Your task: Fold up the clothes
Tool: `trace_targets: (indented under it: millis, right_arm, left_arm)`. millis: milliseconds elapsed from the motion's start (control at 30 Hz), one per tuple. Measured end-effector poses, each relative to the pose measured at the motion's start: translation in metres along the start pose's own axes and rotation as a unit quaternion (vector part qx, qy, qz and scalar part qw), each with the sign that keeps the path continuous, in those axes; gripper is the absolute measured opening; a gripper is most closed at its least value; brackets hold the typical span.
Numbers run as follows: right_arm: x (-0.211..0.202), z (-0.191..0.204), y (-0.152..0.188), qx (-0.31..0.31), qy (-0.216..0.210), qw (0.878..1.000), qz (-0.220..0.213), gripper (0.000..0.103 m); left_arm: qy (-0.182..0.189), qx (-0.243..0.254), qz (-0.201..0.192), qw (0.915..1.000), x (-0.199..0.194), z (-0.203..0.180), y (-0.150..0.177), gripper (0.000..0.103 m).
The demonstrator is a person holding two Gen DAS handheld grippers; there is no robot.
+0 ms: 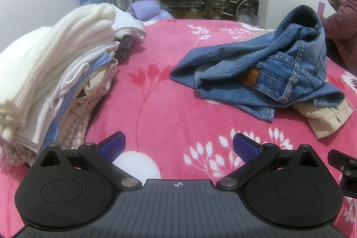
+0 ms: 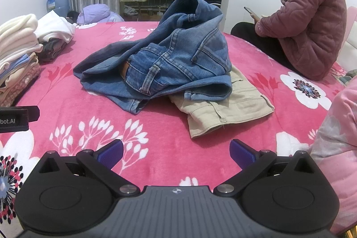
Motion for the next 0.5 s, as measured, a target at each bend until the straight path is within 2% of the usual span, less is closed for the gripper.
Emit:
trace_targets:
  millis: [300, 500]
  right_arm:
    - [0.002, -0.005, -0.002, 0.005, -0.004, 1.000, -0.011, 0.103]
    - [0.006, -0.016, -0.021, 0.017, -0.058, 0.997, -0.047, 0.103]
  left_arm:
    - [0.010, 0.019, -0.016, 0.9996, 0.006, -0.005, -0.004, 0.103]
    - [0.050, 0.047, -0.059, 0.9959, 0.017, -0.017, -0.026, 0.103]
Point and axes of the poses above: each gripper's, at about its wrist camera, not at the fingertips, and x roughly the way its jaws point, z to its left, y to its underside, the point moved 8 cm from there along x, roughly the way its jaws point, and after that the axes turned 2 degrees about x, right-handed, at the moved point
